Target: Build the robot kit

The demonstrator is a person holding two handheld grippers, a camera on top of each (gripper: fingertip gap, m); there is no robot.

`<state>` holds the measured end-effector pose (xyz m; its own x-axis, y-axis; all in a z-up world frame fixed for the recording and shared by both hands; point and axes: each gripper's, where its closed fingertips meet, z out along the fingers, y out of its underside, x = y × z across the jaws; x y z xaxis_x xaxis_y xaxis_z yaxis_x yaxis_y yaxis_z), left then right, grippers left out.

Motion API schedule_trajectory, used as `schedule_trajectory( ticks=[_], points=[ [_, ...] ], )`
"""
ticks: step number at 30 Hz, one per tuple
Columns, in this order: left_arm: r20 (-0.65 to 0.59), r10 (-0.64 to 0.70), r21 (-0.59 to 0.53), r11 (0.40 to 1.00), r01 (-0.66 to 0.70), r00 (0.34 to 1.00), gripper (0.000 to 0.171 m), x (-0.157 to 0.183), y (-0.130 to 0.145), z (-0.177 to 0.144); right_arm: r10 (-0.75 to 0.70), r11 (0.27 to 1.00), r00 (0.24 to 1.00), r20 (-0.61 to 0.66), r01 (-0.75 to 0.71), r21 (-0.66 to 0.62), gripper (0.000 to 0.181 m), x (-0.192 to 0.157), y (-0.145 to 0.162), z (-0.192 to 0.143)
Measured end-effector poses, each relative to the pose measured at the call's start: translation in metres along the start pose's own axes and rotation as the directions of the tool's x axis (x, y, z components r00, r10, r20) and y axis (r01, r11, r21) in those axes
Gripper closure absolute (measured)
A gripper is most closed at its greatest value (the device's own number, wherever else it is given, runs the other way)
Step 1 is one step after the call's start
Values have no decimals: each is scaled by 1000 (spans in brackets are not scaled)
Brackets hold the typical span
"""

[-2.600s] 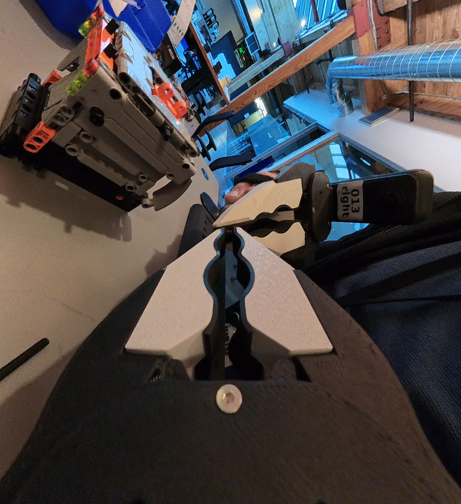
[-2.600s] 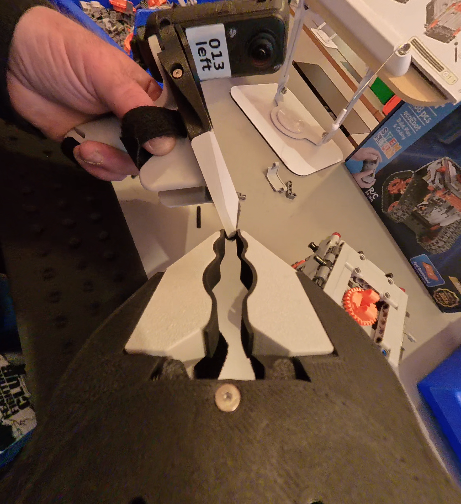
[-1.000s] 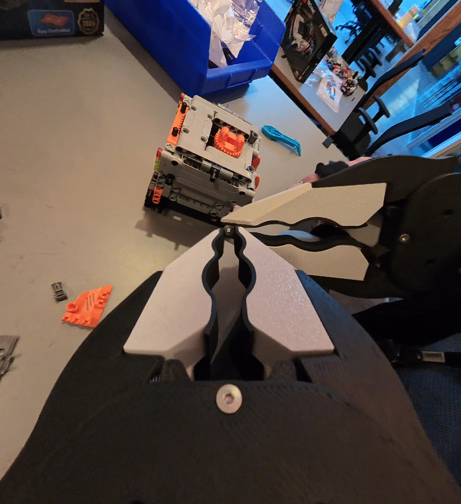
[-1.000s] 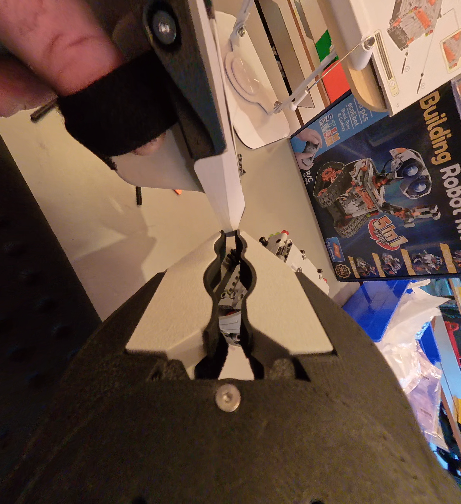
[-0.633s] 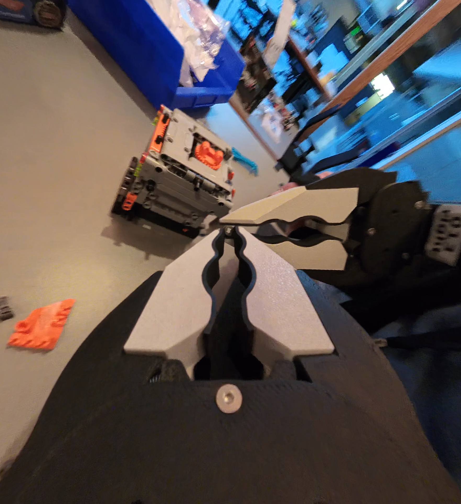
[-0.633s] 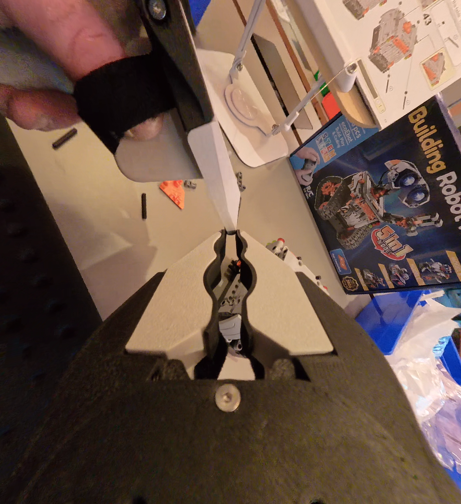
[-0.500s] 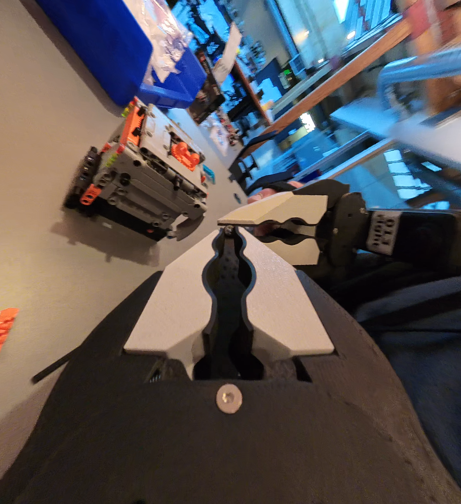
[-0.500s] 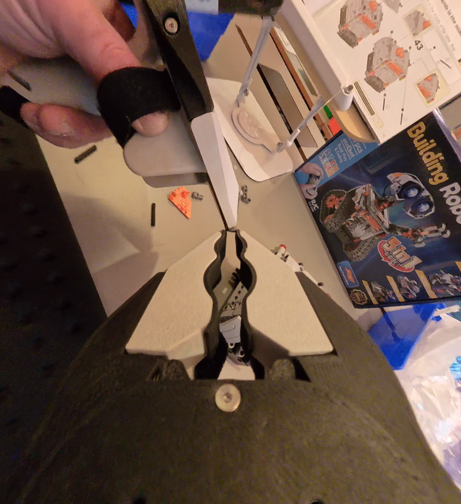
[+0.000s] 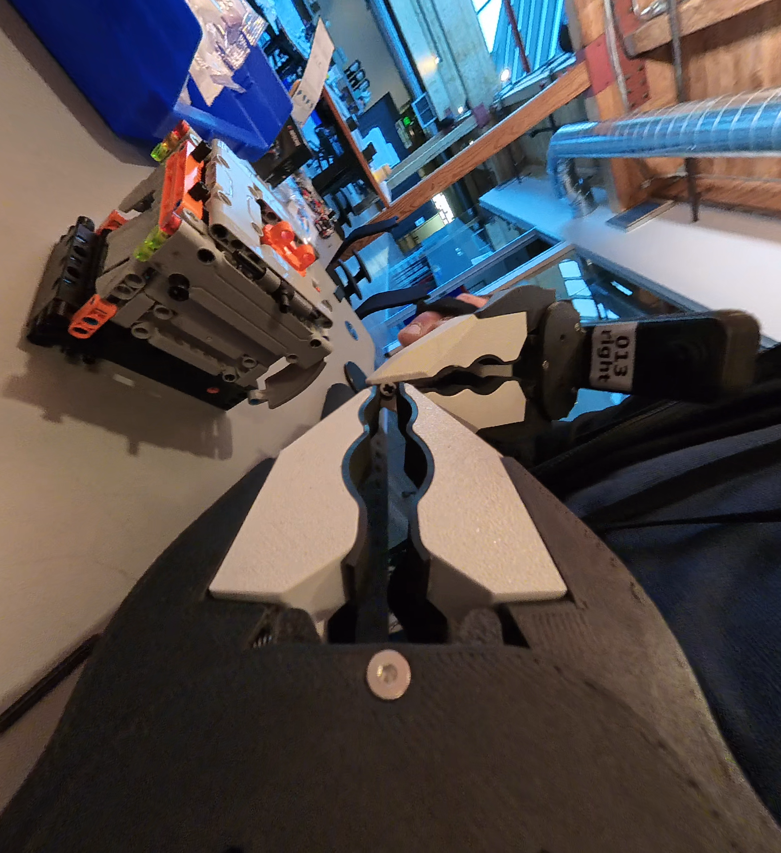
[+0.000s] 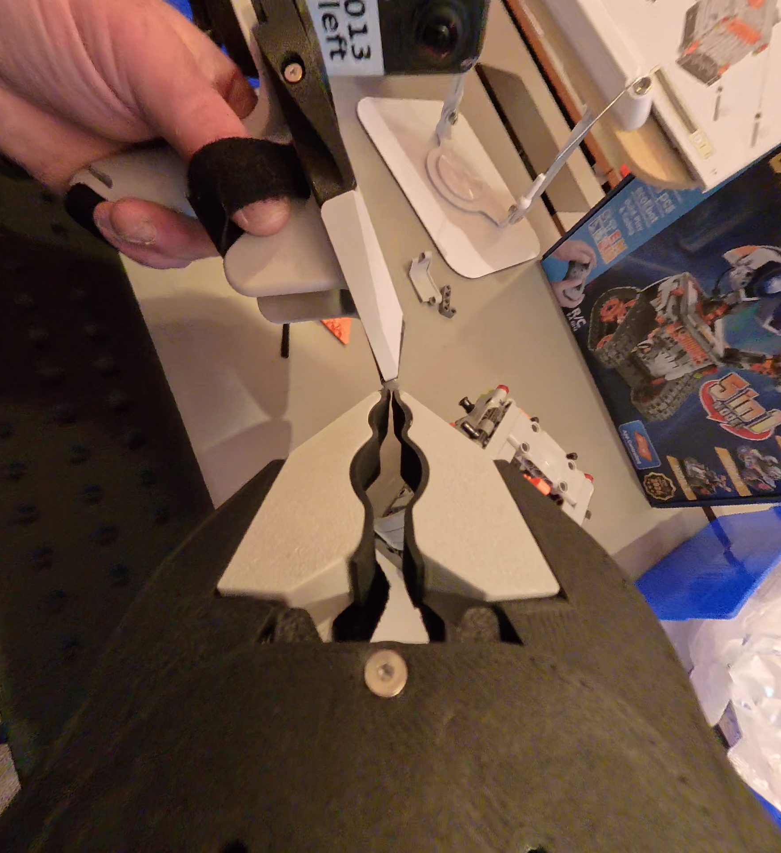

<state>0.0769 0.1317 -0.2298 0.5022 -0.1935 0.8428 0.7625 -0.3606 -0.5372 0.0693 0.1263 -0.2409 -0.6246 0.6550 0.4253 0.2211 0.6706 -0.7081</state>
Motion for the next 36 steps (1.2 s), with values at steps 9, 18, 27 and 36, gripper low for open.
schedule_trajectory(
  ticks=[9,18,27,36],
  points=[
    [75,82,-78,994,-76,994,167,-9,10,1,-26,999,993,114,31,-40,181,-11,6,6],
    [39,-4,87,996,0,999,167,-12,-21,-2,78,997,994,82,-79,19,181,1,2,0],
    [-118,-105,204,971,128,987,167,-5,-59,14,202,973,979,0,-201,117,173,42,0,-15],
    [-46,-185,267,945,191,982,167,-36,-60,12,159,985,987,-36,-156,80,174,56,16,-12]
  ],
)
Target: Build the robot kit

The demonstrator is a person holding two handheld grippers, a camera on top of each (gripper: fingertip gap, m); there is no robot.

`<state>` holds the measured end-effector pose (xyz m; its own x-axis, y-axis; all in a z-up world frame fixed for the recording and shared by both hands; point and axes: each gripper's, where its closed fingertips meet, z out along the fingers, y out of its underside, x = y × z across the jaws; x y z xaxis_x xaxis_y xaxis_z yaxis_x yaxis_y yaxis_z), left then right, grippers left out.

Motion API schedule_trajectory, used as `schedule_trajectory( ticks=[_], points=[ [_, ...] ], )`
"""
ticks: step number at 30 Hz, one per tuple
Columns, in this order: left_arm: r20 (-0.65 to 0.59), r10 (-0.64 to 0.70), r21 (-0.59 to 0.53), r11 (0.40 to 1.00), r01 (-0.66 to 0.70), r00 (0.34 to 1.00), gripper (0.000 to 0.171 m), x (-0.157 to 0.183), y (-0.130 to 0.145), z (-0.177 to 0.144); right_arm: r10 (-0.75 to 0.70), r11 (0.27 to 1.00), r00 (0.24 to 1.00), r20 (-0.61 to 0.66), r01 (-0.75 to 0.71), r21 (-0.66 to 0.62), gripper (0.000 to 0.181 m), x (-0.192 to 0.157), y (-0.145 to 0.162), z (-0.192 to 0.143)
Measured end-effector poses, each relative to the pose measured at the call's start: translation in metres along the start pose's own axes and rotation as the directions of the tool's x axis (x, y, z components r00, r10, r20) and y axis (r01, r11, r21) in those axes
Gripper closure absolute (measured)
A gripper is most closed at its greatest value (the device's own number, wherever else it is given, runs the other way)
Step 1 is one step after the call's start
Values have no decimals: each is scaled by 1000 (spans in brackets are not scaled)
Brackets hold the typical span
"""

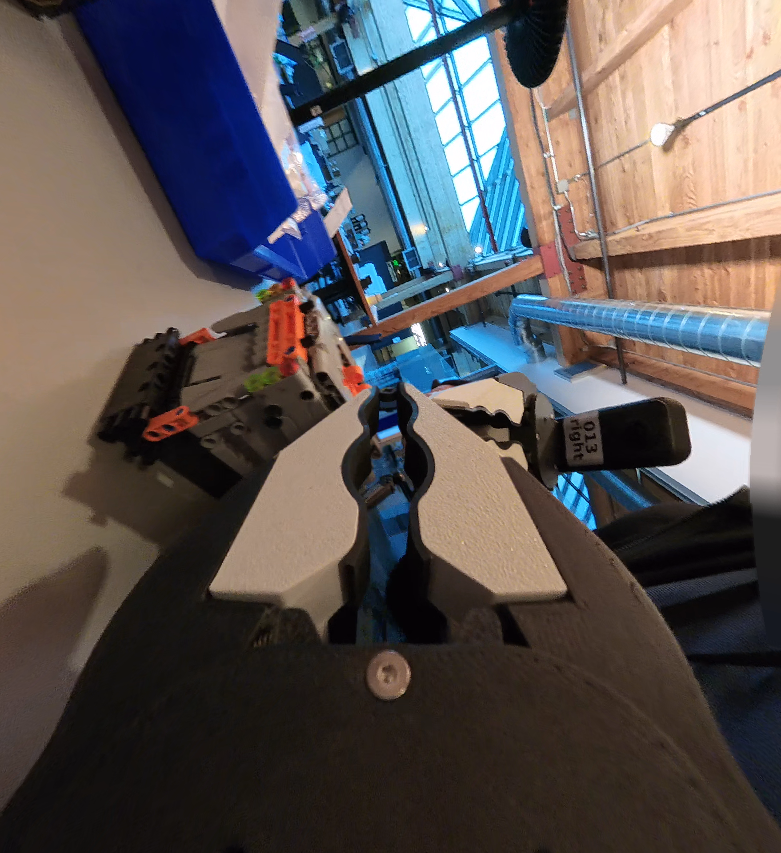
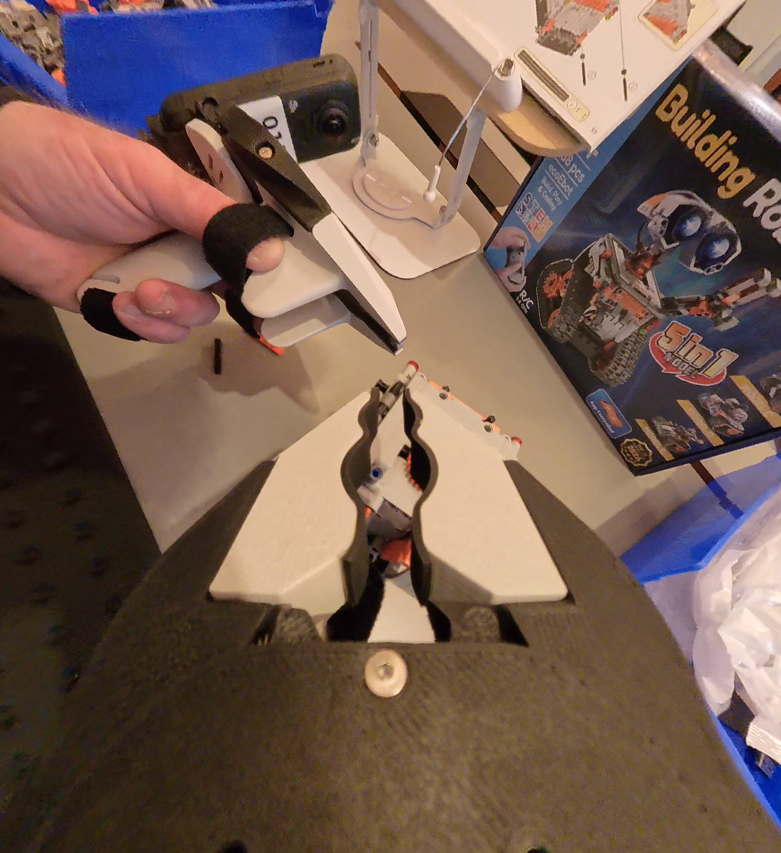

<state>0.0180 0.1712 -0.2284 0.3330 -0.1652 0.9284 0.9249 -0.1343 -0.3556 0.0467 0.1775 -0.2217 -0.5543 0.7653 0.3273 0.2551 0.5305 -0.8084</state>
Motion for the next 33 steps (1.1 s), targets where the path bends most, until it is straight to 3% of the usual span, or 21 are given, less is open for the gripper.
schedule_trajectory(
  ticks=[6,17,21,25,27,33],
  points=[
    [111,7,39,999,-11,994,167,-23,-3,5,-13,1000,1000,13,13,2,174,-7,14,-1],
    [204,118,29,992,-127,972,167,-21,2,8,-15,999,1000,9,14,42,175,-4,15,-1],
    [124,91,34,995,-96,988,167,0,-2,11,7,993,1000,8,-8,116,170,7,-4,-3],
    [-84,5,70,998,1,996,166,33,-4,16,77,973,995,56,-87,212,172,17,-21,-6],
    [-142,-30,19,999,33,989,167,41,4,22,86,967,993,80,-103,232,172,20,-23,-8],
    [-186,-48,-36,998,42,981,167,50,13,29,-6,966,988,157,-36,257,176,11,-25,-13]
  ],
)
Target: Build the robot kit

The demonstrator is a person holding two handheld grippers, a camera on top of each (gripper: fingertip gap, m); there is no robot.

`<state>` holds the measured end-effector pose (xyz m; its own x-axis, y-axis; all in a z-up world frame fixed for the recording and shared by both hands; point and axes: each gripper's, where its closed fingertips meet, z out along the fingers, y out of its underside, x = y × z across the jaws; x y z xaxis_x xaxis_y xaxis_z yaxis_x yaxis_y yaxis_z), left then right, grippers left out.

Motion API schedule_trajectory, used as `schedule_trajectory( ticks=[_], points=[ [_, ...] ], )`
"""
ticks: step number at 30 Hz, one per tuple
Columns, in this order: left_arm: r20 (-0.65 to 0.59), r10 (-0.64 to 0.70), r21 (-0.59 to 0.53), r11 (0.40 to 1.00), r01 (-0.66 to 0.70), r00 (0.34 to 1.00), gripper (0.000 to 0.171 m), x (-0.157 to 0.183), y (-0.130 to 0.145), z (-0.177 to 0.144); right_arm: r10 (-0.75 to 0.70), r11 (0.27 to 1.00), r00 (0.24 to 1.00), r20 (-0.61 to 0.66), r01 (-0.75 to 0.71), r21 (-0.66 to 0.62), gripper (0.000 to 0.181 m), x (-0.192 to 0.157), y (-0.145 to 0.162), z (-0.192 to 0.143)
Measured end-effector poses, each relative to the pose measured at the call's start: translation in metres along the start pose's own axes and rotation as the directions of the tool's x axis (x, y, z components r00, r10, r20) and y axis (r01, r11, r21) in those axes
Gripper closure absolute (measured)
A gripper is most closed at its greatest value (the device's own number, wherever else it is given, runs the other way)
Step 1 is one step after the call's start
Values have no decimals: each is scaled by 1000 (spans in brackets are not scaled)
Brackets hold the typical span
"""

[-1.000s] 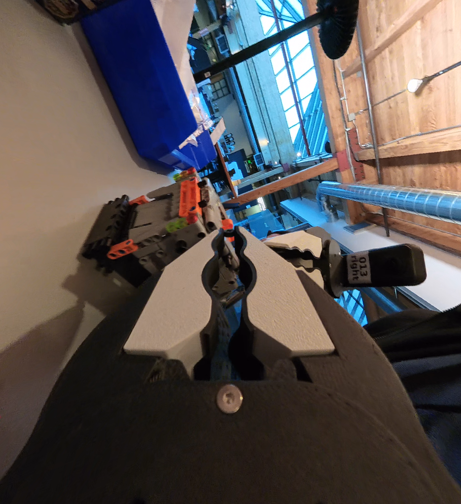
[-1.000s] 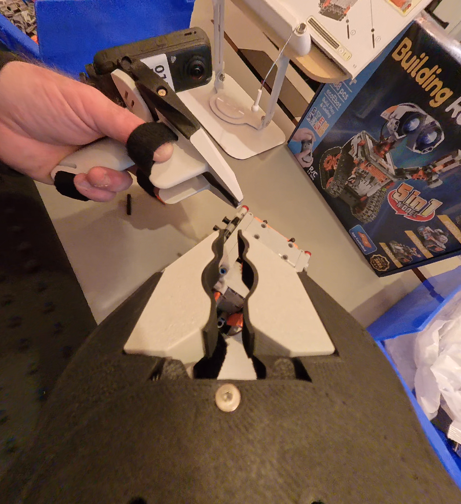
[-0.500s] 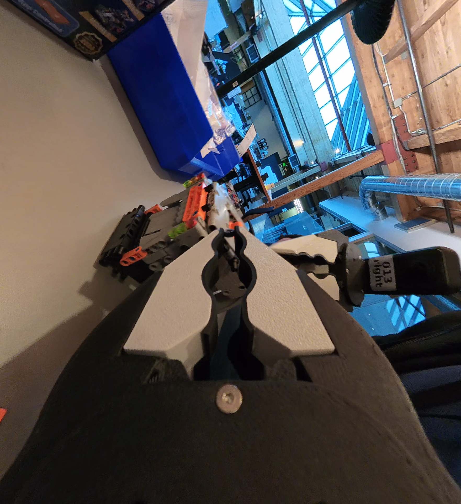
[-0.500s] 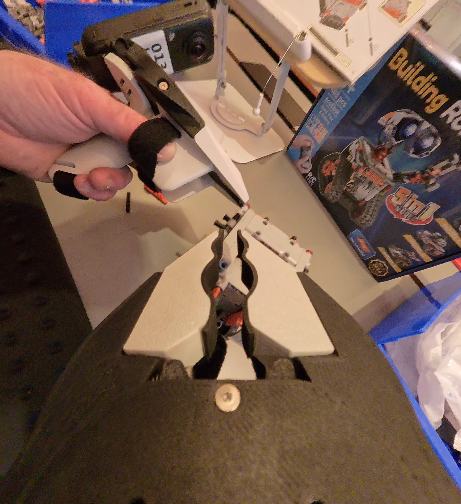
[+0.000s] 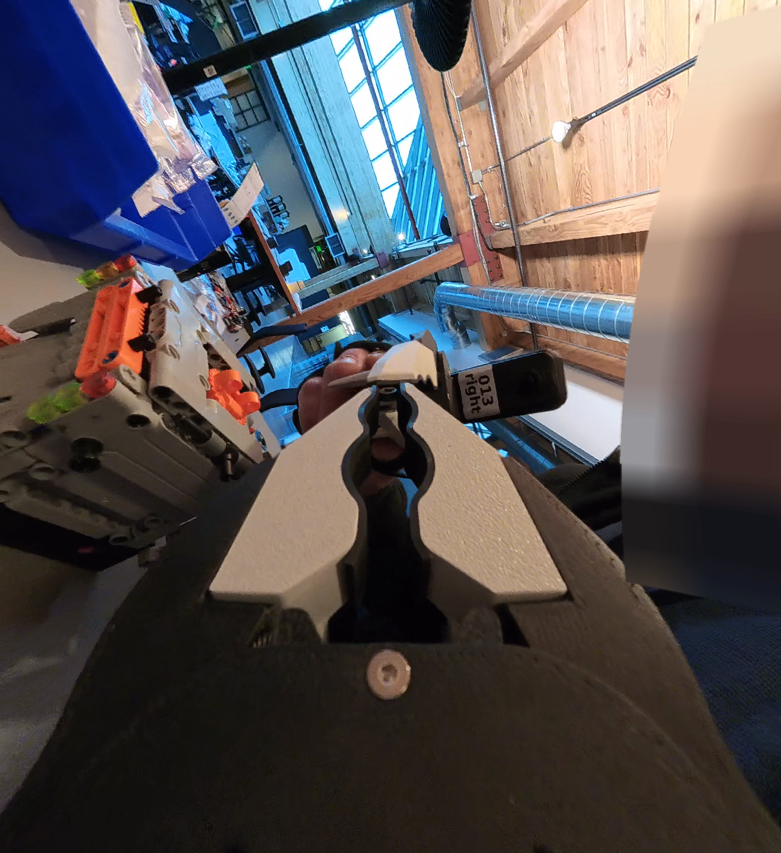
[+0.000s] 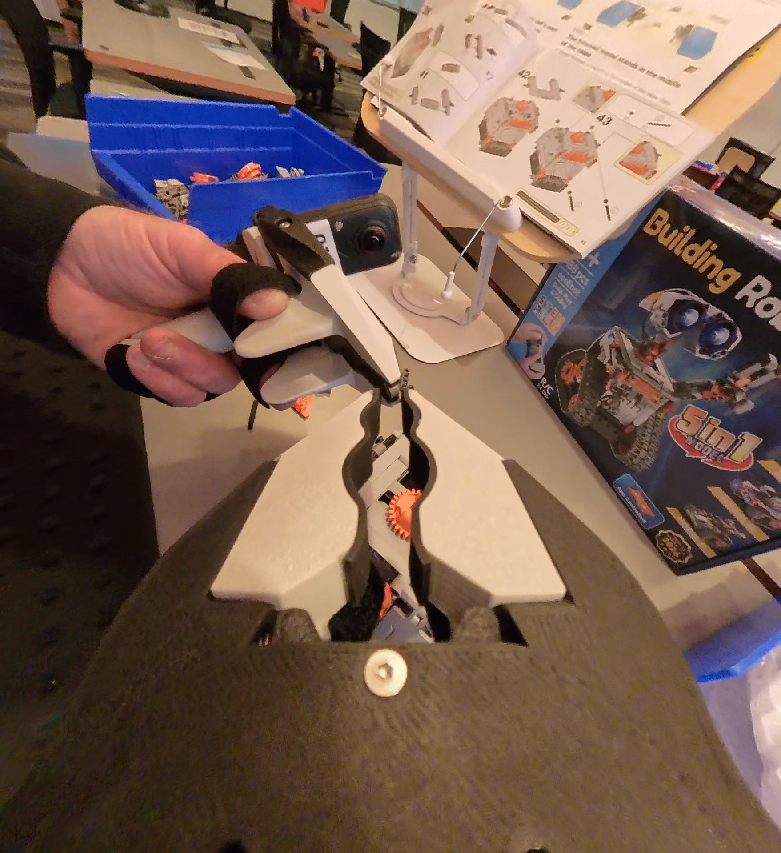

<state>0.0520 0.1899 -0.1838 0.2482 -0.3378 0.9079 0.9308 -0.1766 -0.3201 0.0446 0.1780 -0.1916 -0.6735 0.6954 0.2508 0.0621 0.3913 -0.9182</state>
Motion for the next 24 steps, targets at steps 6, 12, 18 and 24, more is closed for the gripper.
schedule_trajectory(
  ticks=[6,12,18,24],
  points=[
    [-31,-45,-62,997,43,999,167,2,7,4,4,1000,993,122,-5,9,177,-5,1,-8],
    [-45,-79,-114,991,74,996,167,3,12,9,-87,996,985,152,87,9,178,-7,1,-15],
    [-44,-78,-120,990,72,996,167,5,13,11,-130,991,985,110,130,0,178,-7,-1,-17],
    [-47,-77,-140,988,70,996,167,6,16,12,-123,992,984,130,124,2,178,-9,-1,-21]
  ],
)
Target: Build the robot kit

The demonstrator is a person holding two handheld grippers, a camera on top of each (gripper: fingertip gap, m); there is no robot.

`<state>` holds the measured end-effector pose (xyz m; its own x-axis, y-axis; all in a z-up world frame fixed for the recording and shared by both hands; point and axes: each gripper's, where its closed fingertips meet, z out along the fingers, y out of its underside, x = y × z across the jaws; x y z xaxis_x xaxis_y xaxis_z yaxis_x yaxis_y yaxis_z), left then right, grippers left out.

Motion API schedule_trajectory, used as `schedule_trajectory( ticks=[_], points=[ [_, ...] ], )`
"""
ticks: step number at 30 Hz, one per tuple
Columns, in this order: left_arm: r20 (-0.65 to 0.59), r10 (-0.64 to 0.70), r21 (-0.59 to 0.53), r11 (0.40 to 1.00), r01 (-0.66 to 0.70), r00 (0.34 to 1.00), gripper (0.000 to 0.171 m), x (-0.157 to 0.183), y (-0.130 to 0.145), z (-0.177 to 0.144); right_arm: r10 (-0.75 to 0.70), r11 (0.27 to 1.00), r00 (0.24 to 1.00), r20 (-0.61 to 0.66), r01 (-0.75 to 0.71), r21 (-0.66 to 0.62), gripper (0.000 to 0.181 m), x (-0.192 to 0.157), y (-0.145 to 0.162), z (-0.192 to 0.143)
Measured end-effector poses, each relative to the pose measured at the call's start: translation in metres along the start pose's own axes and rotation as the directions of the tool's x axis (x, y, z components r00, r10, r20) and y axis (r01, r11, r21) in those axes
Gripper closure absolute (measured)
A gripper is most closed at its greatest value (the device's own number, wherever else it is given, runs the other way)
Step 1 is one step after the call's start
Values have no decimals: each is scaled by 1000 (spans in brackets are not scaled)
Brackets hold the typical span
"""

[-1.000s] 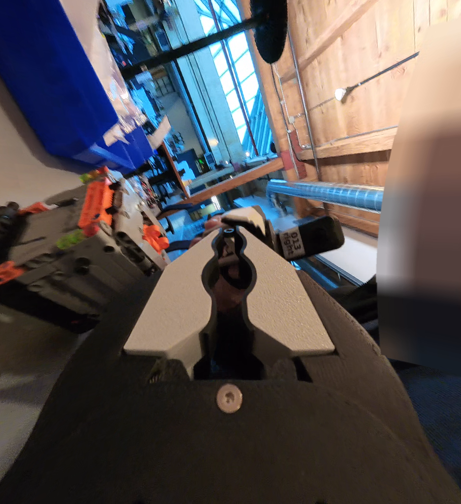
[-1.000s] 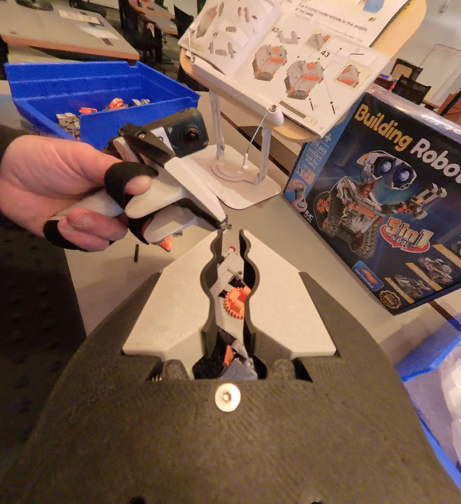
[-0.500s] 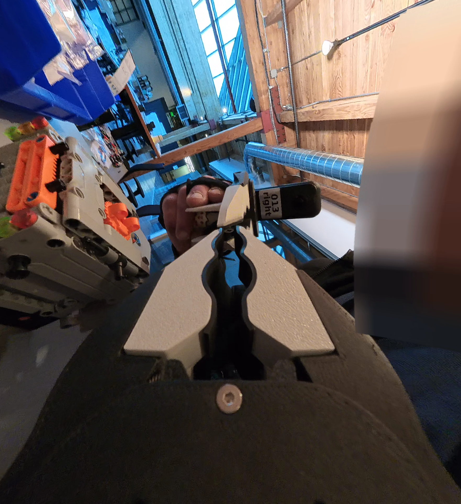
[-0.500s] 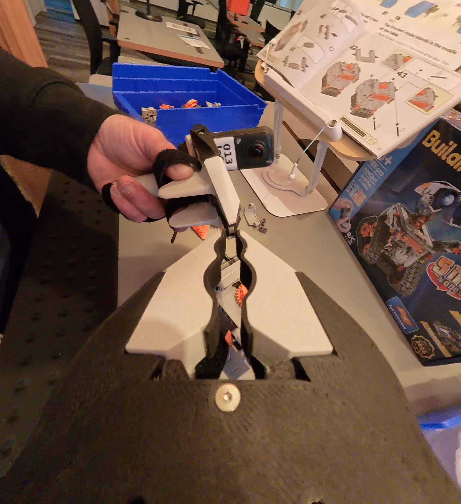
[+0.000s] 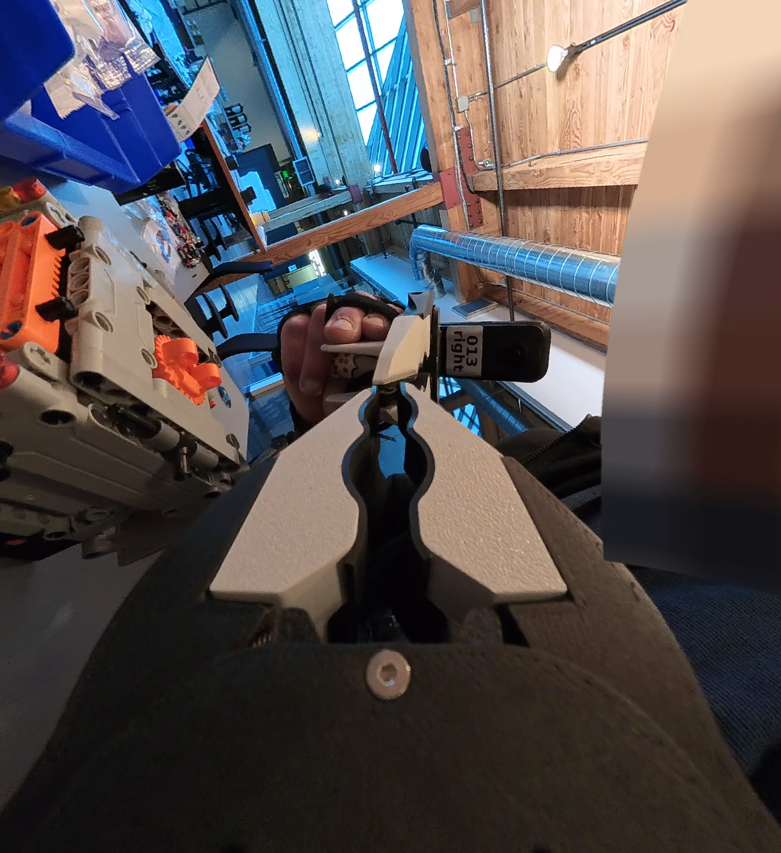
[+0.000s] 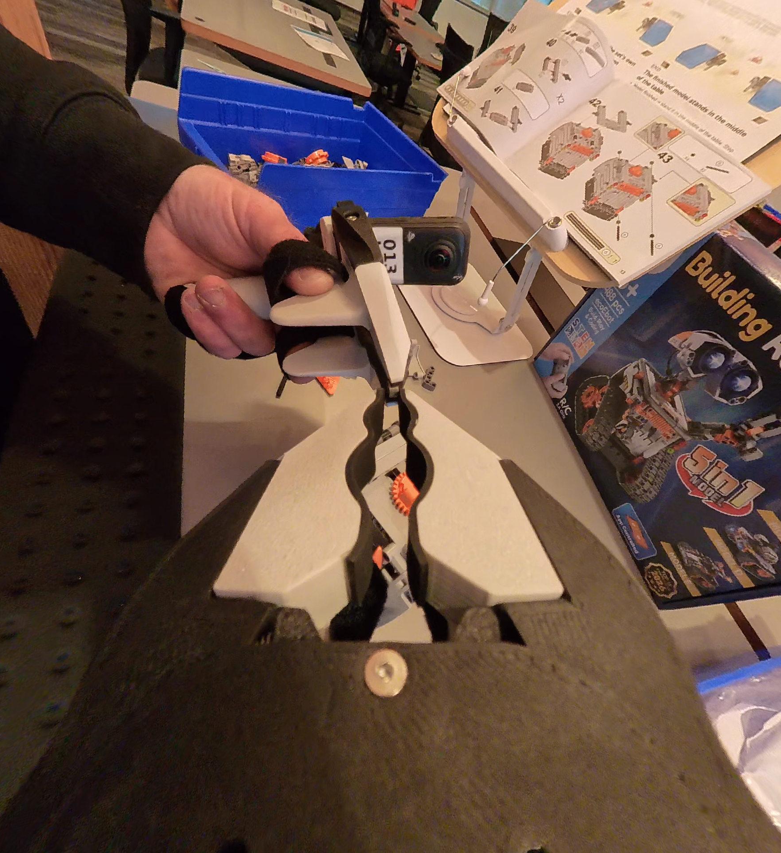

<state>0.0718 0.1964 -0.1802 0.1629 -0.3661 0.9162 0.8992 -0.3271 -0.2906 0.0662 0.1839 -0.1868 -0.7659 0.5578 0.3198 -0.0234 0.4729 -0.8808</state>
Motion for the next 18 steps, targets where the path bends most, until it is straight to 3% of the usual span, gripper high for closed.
schedule_trajectory(
  ticks=[10,17,18],
  points=[
    [24,7,-52,999,-6,1000,167,0,7,4,-71,995,997,-22,69,-73,180,-5,1,-6],
    [79,120,-81,990,-114,990,166,4,8,11,64,998,998,23,-65,16,181,-1,-4,-14],
    [93,135,-74,989,-128,987,157,4,6,13,88,995,996,26,-89,41,181,1,-6,-16]
  ],
)
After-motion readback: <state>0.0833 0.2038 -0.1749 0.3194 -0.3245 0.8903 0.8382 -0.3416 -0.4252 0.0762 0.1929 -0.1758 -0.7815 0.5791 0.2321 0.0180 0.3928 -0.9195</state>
